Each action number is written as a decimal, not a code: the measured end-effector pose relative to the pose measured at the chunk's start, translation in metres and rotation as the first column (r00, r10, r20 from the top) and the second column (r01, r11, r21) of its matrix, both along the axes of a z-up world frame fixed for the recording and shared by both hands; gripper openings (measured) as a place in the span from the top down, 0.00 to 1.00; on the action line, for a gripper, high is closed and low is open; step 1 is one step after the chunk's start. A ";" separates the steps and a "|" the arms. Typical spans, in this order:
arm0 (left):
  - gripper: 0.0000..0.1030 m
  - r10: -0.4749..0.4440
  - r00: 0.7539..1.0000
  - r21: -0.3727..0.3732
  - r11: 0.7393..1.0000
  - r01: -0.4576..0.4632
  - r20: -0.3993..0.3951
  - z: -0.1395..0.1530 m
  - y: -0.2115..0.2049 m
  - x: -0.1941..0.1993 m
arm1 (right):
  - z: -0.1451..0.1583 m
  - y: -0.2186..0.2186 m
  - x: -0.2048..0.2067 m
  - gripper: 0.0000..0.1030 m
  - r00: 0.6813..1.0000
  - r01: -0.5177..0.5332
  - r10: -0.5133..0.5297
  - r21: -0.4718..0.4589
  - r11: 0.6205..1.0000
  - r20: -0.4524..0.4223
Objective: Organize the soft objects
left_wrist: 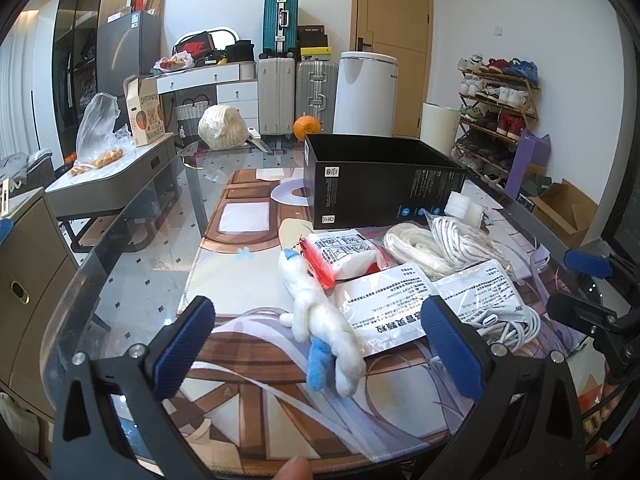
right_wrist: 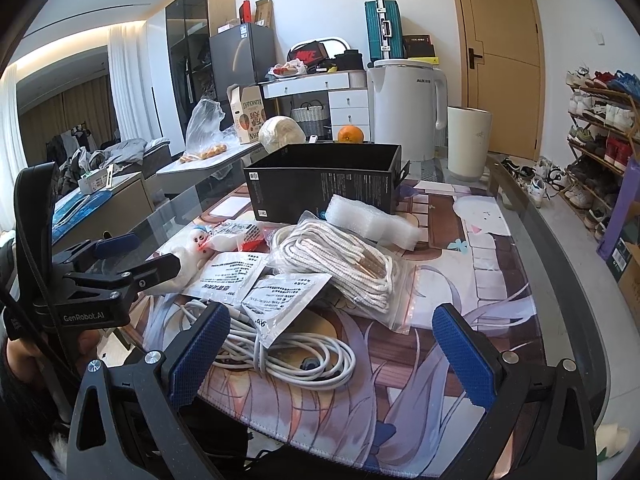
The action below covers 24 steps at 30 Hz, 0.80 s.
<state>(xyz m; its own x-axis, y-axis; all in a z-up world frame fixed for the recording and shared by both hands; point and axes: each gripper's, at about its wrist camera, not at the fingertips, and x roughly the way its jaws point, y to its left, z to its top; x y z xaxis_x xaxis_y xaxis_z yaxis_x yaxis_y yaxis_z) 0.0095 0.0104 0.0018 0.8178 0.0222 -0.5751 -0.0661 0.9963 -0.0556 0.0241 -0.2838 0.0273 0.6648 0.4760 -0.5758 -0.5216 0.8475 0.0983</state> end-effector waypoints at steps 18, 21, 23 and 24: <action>0.00 -0.004 0.998 0.017 1.000 0.005 -0.062 -0.002 0.015 0.019 | 0.005 0.005 0.032 0.00 1.000 -0.018 0.017 -0.057 0.998 -0.017; 0.00 -0.024 0.996 -0.015 1.000 0.023 -0.085 -0.004 0.019 0.024 | 0.007 0.005 0.040 0.00 1.000 -0.022 0.021 -0.066 0.998 -0.018; 0.00 -0.029 0.994 -0.030 0.999 0.026 -0.102 -0.005 0.020 0.028 | 0.008 0.006 0.046 0.00 0.999 -0.028 0.026 -0.060 0.998 -0.026; 0.00 -0.032 0.994 -0.033 0.999 0.029 -0.109 -0.007 0.021 0.030 | 0.008 0.006 0.049 0.00 0.999 -0.030 0.029 -0.054 0.998 -0.031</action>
